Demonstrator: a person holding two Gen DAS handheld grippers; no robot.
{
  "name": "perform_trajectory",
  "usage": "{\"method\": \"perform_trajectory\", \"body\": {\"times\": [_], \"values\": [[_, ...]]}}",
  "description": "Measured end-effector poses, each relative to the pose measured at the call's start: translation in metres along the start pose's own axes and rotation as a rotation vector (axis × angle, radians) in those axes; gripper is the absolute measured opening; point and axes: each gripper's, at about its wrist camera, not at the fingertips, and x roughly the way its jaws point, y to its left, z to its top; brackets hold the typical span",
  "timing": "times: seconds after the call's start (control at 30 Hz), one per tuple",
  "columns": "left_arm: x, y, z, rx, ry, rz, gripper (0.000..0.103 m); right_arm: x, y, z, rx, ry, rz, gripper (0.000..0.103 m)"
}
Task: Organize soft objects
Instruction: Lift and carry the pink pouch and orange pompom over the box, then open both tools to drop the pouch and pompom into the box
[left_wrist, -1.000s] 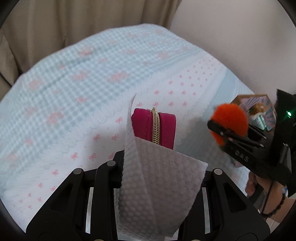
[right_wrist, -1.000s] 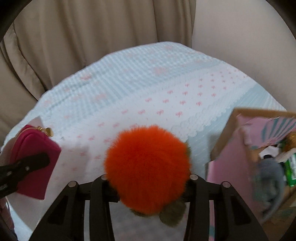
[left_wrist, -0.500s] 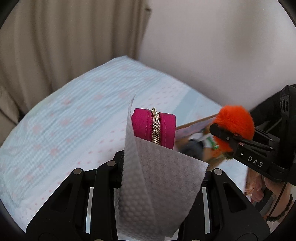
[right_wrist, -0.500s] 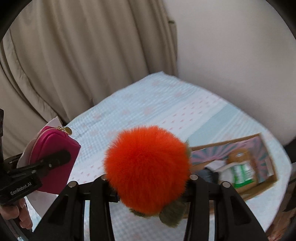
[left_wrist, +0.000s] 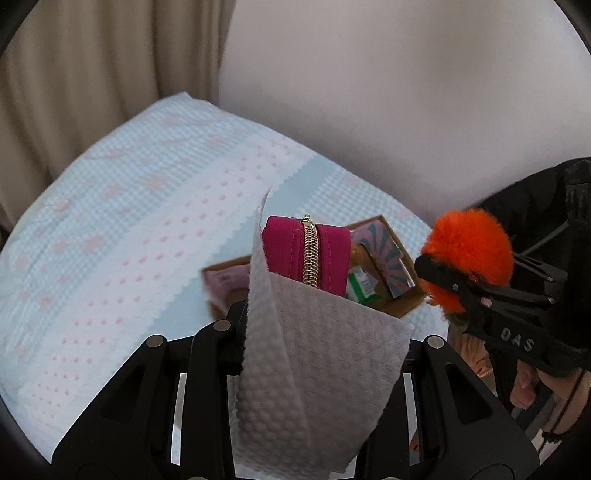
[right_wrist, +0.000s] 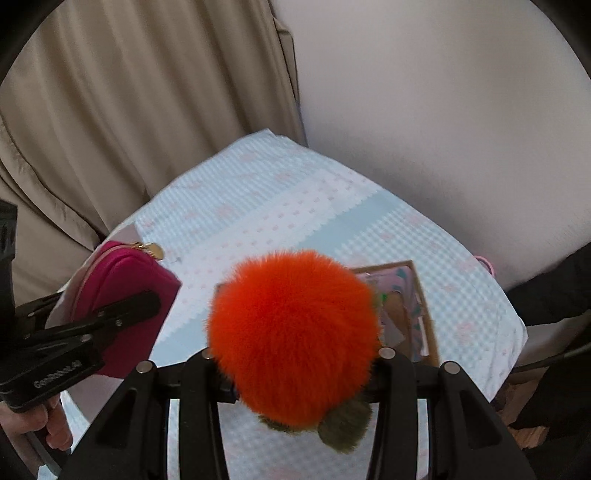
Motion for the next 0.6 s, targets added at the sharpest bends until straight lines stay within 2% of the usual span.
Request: {"method": "perform_trajectory", "body": {"times": [0.13,0.27,0.4,0.47,0.5,0.53,0.57,0.6], "values": [[0.050,-0.022,0.012,-0.007,0.045,0.012,0.027,0.020,-0.029,0.002,-0.024,0.045,0.005,0.039],[0.096,-0.027,0.018,-0.049,0.099,0.023,0.027,0.050,-0.053,-0.001,-0.050,0.104,0.019,0.039],[0.123,-0.027,0.015,-0.058,0.138,0.061,0.027,0.080,-0.075,-0.005,-0.044,0.169,0.037,0.040],[0.133,-0.026,0.013,-0.051,0.164,0.077,0.028,0.092,-0.084,-0.006,-0.027,0.194,0.049,0.045],[0.137,-0.023,0.011,-0.047,0.179,0.082,0.034,0.096,-0.087,-0.005,-0.017,0.199,0.055,0.048],[0.141,-0.022,0.011,-0.049,0.195,0.081,0.048,0.100,-0.090,-0.005,-0.006,0.203,0.063,0.059],[0.143,-0.021,0.011,-0.051,0.200,0.085,0.063,0.103,-0.093,-0.004,0.004,0.206,0.071,0.077],[0.143,-0.020,0.011,-0.049,0.197,0.094,0.094,0.105,-0.095,-0.003,0.013,0.206,0.081,0.087]]}}
